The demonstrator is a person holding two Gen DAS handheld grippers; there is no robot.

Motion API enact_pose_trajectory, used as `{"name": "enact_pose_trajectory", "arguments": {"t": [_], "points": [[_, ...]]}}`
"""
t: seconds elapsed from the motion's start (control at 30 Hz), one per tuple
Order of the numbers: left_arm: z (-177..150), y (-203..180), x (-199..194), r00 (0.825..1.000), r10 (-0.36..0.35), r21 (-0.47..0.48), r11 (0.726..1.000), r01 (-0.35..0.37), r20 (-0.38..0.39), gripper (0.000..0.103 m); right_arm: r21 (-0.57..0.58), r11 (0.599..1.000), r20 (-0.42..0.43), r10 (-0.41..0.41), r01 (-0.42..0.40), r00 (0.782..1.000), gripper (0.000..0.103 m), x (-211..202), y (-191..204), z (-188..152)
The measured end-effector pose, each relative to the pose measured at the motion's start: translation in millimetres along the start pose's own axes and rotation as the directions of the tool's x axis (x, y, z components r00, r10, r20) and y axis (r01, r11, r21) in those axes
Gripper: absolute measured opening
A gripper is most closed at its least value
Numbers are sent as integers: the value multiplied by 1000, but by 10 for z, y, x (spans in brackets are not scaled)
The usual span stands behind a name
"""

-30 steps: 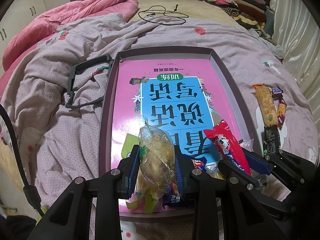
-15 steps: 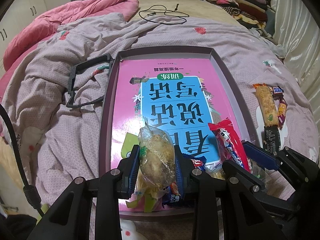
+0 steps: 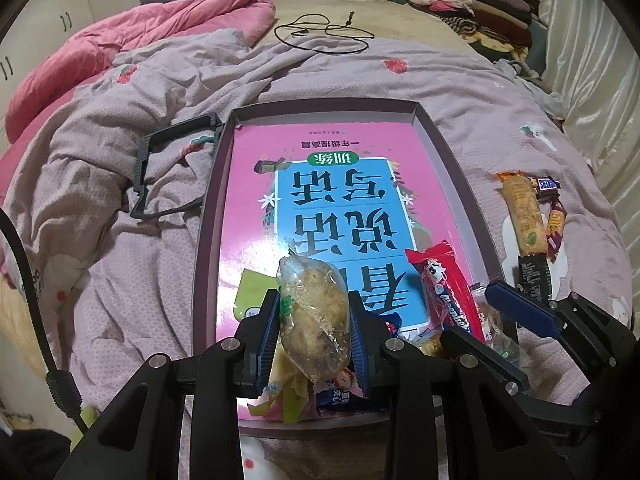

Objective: Organize snacks
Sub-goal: 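Lower and release the clear bag with the left tool while the right releases the red packet, then withdraw both open tools from the tray back to the remaining snacks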

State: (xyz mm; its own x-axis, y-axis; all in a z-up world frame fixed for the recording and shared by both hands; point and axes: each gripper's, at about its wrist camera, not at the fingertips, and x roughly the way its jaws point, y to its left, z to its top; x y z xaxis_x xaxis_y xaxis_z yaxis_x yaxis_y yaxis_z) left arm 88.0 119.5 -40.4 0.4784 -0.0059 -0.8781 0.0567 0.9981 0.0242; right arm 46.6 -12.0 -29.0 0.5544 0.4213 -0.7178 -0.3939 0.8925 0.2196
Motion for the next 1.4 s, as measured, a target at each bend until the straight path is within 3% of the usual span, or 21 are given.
{"name": "enact_pose_trajectory", "arguments": {"t": [0.27, 0.4, 0.9, 1.4], "points": [[21, 6, -75, 1000, 5, -14, 1000, -4, 17, 35, 16, 1000, 39, -5, 4, 999, 51, -108, -48, 27], [40, 0, -134, 999, 19, -14, 1000, -18, 33, 47, 25, 1000, 60, -11, 10, 998, 55, -173, -77, 49], [91, -83, -386, 996, 37, -3, 999, -37, 83, 69, 63, 998, 114, -29, 21, 993, 60, -397, -204, 82], [171, -230, -624, 992, 18, 4, 1000, -18, 127, 70, 89, 995, 168, -65, 51, 984, 65, -649, -369, 92]]}}
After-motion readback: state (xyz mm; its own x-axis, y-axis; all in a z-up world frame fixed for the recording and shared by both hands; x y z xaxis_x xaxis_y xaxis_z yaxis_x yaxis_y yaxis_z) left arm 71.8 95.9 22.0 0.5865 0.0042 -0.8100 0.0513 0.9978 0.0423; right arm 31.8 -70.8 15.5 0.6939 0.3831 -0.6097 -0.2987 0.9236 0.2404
